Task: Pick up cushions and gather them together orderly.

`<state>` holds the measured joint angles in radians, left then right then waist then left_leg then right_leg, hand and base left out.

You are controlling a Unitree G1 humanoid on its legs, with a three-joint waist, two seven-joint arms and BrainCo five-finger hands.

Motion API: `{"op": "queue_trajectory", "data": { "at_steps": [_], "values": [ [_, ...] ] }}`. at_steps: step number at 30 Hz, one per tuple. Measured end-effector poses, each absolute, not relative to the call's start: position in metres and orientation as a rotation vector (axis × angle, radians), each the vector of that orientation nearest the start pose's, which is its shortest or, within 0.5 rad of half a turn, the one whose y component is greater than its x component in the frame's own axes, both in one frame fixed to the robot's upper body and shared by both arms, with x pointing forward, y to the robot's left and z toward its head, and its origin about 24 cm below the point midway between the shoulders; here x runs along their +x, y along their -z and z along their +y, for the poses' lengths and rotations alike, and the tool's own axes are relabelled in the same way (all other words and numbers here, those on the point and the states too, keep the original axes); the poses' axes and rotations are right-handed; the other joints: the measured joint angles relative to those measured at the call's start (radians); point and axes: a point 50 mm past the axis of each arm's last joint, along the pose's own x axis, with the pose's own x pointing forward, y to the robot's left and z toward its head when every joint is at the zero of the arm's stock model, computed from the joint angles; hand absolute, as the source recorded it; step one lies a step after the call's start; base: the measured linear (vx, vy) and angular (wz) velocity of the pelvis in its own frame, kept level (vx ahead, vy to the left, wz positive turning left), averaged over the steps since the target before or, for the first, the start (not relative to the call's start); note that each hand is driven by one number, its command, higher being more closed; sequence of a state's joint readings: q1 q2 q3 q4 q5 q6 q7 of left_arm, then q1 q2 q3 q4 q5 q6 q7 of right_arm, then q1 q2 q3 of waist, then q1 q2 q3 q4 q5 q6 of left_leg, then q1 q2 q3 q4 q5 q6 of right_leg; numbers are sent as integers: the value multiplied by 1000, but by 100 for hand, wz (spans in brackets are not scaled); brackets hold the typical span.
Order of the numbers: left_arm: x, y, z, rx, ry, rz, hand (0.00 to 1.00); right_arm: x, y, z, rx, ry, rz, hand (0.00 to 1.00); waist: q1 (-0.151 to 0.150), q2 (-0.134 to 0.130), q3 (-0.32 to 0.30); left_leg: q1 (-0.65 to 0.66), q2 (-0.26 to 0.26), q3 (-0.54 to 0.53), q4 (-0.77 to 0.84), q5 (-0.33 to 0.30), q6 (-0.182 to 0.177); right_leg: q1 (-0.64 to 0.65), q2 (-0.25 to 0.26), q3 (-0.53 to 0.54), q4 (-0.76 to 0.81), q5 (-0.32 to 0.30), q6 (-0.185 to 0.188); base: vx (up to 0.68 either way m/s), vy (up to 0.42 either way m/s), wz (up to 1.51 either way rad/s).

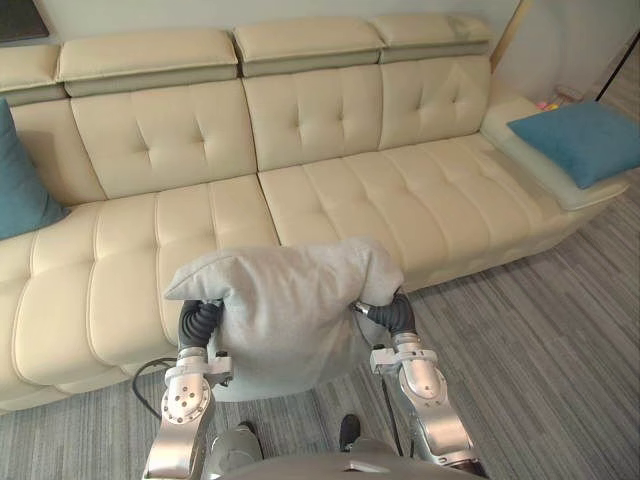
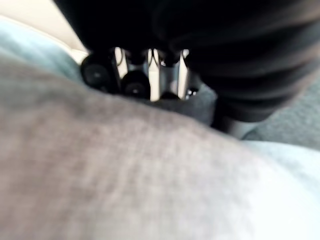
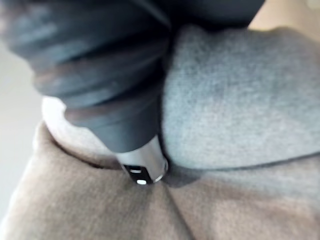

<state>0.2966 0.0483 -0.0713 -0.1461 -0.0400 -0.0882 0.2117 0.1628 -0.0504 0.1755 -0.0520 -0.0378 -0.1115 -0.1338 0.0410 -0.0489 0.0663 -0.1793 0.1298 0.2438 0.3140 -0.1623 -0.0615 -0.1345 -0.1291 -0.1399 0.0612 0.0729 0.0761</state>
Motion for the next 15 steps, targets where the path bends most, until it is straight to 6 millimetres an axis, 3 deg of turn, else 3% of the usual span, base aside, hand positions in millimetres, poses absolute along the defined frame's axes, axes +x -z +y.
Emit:
{"op": "queue_trajectory", "data": {
  "at_steps": [4, 15],
  "values": [
    [192, -20, 163, -19, -213, 56, 100, 219, -24, -134, -65, 9, 2, 100, -11, 1, -1, 20, -11, -15, -25, 16, -1, 43, 0, -9, -55, 29, 14, 77, -7, 10],
    [189, -17, 161, -20, -189, 73, 100, 216, -17, -139, -68, 12, 37, 100, -11, 1, -9, 78, -33, -20, -120, 52, 0, 68, -7, -2, -64, 13, 6, -22, -6, 2]
  ]
}}
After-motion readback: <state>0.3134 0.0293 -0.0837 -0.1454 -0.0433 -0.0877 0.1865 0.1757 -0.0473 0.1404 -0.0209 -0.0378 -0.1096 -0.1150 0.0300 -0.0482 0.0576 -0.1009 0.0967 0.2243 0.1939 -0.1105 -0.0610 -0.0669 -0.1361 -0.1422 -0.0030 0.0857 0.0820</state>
